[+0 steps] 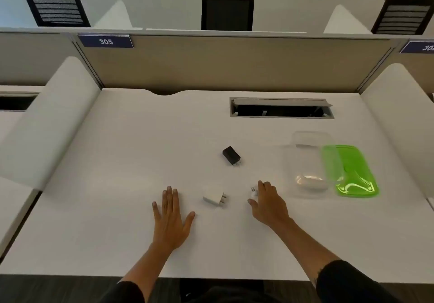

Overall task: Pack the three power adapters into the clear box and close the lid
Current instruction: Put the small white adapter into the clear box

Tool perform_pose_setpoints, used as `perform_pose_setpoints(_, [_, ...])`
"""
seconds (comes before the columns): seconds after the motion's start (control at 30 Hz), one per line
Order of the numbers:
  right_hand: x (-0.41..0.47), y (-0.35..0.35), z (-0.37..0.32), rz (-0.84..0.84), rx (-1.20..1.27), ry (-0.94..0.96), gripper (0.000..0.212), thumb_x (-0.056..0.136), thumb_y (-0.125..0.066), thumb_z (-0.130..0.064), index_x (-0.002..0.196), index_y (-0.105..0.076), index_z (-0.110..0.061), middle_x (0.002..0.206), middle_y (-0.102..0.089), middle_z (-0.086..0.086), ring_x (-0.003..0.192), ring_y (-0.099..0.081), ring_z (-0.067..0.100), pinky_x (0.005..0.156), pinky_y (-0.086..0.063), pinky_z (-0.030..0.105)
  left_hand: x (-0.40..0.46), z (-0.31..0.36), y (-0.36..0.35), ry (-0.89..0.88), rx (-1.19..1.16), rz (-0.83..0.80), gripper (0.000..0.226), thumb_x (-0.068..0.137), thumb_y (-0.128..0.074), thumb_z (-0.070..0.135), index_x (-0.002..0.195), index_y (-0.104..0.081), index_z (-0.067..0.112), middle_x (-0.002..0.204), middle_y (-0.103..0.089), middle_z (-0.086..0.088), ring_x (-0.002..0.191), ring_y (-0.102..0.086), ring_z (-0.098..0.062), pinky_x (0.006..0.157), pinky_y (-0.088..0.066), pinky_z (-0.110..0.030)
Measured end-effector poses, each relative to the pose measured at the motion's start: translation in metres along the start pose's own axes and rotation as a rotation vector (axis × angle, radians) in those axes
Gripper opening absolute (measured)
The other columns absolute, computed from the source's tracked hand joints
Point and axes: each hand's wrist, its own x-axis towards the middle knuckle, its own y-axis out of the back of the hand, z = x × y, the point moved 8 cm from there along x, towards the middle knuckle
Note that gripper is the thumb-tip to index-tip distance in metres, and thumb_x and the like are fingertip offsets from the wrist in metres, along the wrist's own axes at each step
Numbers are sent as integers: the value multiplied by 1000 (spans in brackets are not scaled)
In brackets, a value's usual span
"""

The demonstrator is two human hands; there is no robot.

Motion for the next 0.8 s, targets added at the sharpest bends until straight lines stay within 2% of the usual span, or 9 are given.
perform_pose_setpoints(0.13, [3, 2, 0, -12, 17, -29, 46, 99, -62, -45, 129, -55, -12, 128, -52, 5, 119, -55, 24, 88, -58, 35, 2, -4, -2, 58, -19, -2, 101, 93, -4, 73, 165, 20, 6, 176, 25, -12, 165, 22, -28, 134, 4, -60])
perform_pose_setpoints(0.3, [13, 3, 3, -33, 68, -73, 40, 100, -61, -40, 123, -60, -8, 126, -54, 10, 122, -55, 28, 90, -58, 38, 7, -4, -11, 50, 13, 2, 99, 97, -8, 72, 165, 20, 7, 177, 25, -11, 166, 19, -28, 134, 3, -61])
perform_pose_setpoints(0.47, [29, 34, 4, 97, 203, -35, 38, 96, -68, -37, 121, -65, -9, 117, -60, 8, 114, -58, 27, 86, -59, 38, 8, -7, -16, 43, 14, 16, 100, 94, -3, 75, 166, 18, 9, 178, 23, -10, 166, 17, -27, 134, 1, -62])
perform_pose_setpoints(0.57, [46, 62, 14, 162, 216, -34, 40, 94, -67, -40, 122, -67, -12, 116, -63, 9, 112, -59, 26, 86, -54, 35, 9, -8, -17, 45, 25, 19, 101, 93, -2, 76, 166, 18, 10, 178, 22, -9, 166, 18, -26, 134, 1, -62])
perform_pose_setpoints(0.7, [62, 109, 45, 298, 255, -88, 36, 88, -70, -39, 115, -72, -16, 102, -68, 10, 103, -62, 29, 76, -42, 29, 10, -8, -17, 59, 29, 19, 102, 92, -3, 76, 167, 15, 10, 178, 20, -8, 167, 17, -26, 134, 0, -62])
perform_pose_setpoints(0.8, [68, 137, 80, 374, 255, -167, 30, 84, -73, -37, 106, -75, -15, 92, -68, 13, 96, -63, 33, 72, -42, 30, 9, -8, -17, 64, 19, 25, 102, 92, -3, 76, 168, 12, 9, 179, 17, -8, 167, 14, -26, 134, -1, -63])
